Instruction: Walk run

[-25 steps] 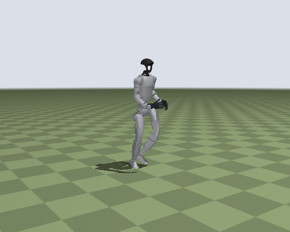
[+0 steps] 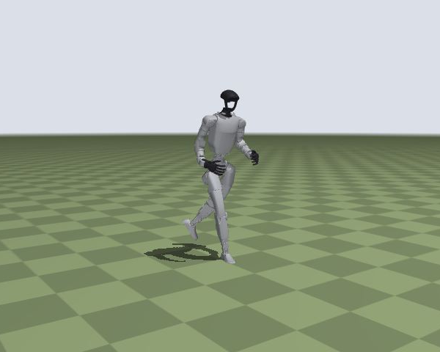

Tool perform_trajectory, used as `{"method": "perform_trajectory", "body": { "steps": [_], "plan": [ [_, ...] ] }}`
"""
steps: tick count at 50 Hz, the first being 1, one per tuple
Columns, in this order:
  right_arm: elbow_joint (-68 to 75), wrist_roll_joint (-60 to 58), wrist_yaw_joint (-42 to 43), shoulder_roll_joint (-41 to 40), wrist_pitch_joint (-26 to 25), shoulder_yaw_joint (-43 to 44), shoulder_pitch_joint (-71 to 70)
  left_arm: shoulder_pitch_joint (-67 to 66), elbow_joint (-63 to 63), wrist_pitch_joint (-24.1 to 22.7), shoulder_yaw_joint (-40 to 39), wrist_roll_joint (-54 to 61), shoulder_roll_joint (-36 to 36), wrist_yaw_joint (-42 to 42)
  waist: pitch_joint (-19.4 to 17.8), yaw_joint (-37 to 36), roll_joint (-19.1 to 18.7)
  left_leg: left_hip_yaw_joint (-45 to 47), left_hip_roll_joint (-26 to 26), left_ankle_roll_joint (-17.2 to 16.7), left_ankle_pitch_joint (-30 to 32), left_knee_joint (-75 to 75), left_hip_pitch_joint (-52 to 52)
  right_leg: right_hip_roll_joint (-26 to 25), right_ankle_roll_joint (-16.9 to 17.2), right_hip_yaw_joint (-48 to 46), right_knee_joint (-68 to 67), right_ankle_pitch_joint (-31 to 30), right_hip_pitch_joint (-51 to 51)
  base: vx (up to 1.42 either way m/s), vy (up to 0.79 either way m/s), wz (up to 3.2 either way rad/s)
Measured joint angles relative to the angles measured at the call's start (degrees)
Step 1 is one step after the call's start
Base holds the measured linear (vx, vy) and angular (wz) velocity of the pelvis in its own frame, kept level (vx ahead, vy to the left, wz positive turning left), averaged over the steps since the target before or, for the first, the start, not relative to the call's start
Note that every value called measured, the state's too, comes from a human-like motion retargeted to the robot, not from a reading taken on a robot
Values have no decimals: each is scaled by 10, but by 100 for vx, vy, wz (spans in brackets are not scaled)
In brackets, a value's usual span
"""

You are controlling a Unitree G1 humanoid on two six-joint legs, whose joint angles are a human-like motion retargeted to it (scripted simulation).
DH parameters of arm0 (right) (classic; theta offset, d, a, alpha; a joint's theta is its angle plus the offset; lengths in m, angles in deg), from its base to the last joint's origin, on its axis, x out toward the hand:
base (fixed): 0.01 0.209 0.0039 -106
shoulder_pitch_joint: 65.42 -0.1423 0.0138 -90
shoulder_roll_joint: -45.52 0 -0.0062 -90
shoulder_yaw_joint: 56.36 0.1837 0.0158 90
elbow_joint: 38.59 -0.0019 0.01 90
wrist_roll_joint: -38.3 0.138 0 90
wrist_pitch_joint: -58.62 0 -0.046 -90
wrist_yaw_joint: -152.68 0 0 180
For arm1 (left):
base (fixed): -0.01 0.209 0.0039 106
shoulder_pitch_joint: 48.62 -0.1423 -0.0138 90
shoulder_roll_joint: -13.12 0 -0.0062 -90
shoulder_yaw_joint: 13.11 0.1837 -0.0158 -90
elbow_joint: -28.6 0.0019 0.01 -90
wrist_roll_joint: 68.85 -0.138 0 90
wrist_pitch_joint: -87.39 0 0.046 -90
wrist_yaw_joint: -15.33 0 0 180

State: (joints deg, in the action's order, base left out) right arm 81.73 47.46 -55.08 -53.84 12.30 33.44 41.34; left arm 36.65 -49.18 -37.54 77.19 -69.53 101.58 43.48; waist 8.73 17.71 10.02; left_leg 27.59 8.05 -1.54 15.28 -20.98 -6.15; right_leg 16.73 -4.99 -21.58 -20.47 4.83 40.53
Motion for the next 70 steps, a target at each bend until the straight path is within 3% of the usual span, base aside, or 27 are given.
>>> {"method": "perform_trajectory", "body": {
  "steps": [2,5,7,10,13,15,17,18,20,23,26,30,32,35,36,40,42,45,48,50,52,55,56,60,65,67,70],
  "plan": [
    [11,-13,0,-8,-15,-23,-75,-9,40,-3,-20,-23,-9,4,-9,1,18,55,-31,27,-73,-124,27,6,-58,64,-78,54,-12,239,-79,-5],
    [39,1,-3,-24,-27,-48,-149,-61,118,-24,-51,-67,-6,26,-1,-59,55,46,-49,65,-170,-288,126,62,-29,50,-202,174,-80,265,-85,3],
    [40,4,-13,-42,-60,-54,-187,-93,147,-39,-33,-81,-11,14,18,-154,67,21,-33,56,-201,-291,245,13,-7,59,-147,191,-151,215,-65,-39],
    [14,-46,-50,-70,-141,-57,-207,-140,155,-92,-43,-98,12,-53,7,-253,6,-7,-101,39,-265,-188,333,-115,8,-43,23,38,-341,231,-57,-107],
    [-10,-76,-45,-74,-139,-99,-197,-174,126,-122,-64,-119,35,-130,-24,-314,-6,-57,-76,0,-284,13,357,-164,54,-30,100,-233,-468,176,-45,-134],
    [-12,-89,-32,-69,-132,-114,-185,-169,111,-119,-69,-132,31,-154,-33,-328,-16,-85,-75,-14,-291,105,360,-180,69,-22,78,-323,-507,183,-44,-57],
    [7,-108,-22,-65,-134,-87,-167,-127,96,-98,-59,-137,16,-145,-39,-328,-53,-142,-95,-14,-265,98,363,-197,49,-70,-28,-306,-501,215,-40,-1],
    [22,-113,-16,-63,-135,-61,-157,-94,87,-84,-51,-140,5,-130,-45,-339,-76,-155,-102,38,-214,67,363,-197,39,-91,-106,-268,-486,233,-37,5],
    [65,-110,-2,-68,-132,-1,-137,-32,70,-64,-39,-156,-16,-114,-44,-323,-89,-166,-128,71,-355,-75,374,-162,18,-142,-264,-196,-421,230,-31,6],
    [96,-28,-29,-83,-119,26,-58,36,87,-49,-13,-159,-24,-150,-12,-261,-88,-164,-110,65,-442,-124,321,-58,-11,-122,-470,-67,-226,247,-30,-17],
    [68,15,-68,-44,-76,28,-13,55,68,-32,-10,-135,12,-129,43,-119,-80,-156,-35,45,-386,-2,219,15,-18,-125,-425,14,-51,189,-32,100],
    [21,6,-43,-22,-37,34,23,40,19,-13,-32,-120,33,-122,27,11,-110,-128,-49,-55,-88,86,62,-10,16,-113,-129,36,23,201,-53,137],
    [8,20,-36,-17,-25,13,3,28,12,-1,-55,-90,17,-94,17,37,-77,-86,-38,-54,-12,64,16,-23,20,-36,-33,43,20,185,-62,9],
    [1,21,-22,-8,-26,-23,-61,8,48,-7,-74,-65,-22,-55,5,18,-7,-24,-10,-10,-80,-86,14,-8,-36,70,-66,31,-10,214,-59,-68],
    [12,23,-21,-10,-31,-39,-87,-9,74,-22,-86,-71,-28,-50,19,2,3,20,-9,24,-120,-129,32,6,-38,80,-138,90,-5,251,-61,-41],
    [33,47,-41,-43,-58,-47,-169,-97,141,-92,-65,-78,-56,-85,31,-121,60,74,-22,84,-230,-262,180,60,16,79,-188,220,-124,264,-57,10],
    [3,14,-26,-44,-88,-53,-192,-127,148,-111,-76,-94,-66,-81,29,-194,31,59,-62,62,-278,-217,266,-16,24,15,-87,169,-239,186,-38,-52],
    [-51,-63,14,-53,-135,-76,-197,-175,115,-119,-113,-98,-43,-78,-8,-284,-10,-30,-91,-9,-291,-94,364,-128,38,-7,60,-65,-415,225,-52,-134],
    [-69,-69,17,-53,-132,-72,-183,-155,95,-122,-109,-99,-33,-83,-33,-328,-19,-96,-93,-27,-310,71,394,-166,38,-10,68,-266,-491,170,-50,-34],
    [-48,-75,16,-50,-137,-25,-169,-97,89,-115,-72,-100,-15,-85,-49,-345,-53,-139,-124,-29,-289,74,407,-195,10,-77,2,-261,-508,204,-48,47],
    [3,-47,3,-62,-155,8,-142,-34,91,-108,-37,-104,2,-83,-68,-345,-81,-154,-146,54,-283,-37,407,-192,-6,-108,-127,-229,-480,203,-46,31],
    [96,24,-30,-88,-171,7,-68,18,89,-101,-7,-78,41,-75,-62,-279,-96,-136,-204,49,-442,-187,356,-157,-27,-102,-349,-131,-350,278,-46,-2],
    [95,61,-48,-79,-162,-9,-43,34,81,-96,-9,-75,40,-66,-31,-227,-90,-152,-166,44,-450,-153,334,-127,-22,-103,-392,-88,-264,248,-31,48],
    [53,81,-59,-18,-64,-10,22,69,4,-71,-15,-63,51,-75,36,-54,-64,-107,-61,14,-357,22,174,-8,-46,-132,-347,58,-42,208,-49,119],
    [16,40,12,-11,-7,2,20,52,-40,-34,-35,-16,11,-59,32,53,-56,-51,-62,-49,-11,58,18,-23,-3,-66,-16,68,12,165,-54,93],
    [23,43,6,-25,-18,-14,-40,36,-27,-36,-58,-20,12,-54,25,38,-2,-5,-24,-11,-17,-31,9,-5,-25,29,-34,33,13,230,-88,-77],
    [34,33,14,-26,-30,-59,-123,-2,47,-51,-82,-59,5,-45,37,-3,42,75,-29,63,-126,-208,62,45,-51,75,-213,135,14,230,-64,-45]
  ]
}}
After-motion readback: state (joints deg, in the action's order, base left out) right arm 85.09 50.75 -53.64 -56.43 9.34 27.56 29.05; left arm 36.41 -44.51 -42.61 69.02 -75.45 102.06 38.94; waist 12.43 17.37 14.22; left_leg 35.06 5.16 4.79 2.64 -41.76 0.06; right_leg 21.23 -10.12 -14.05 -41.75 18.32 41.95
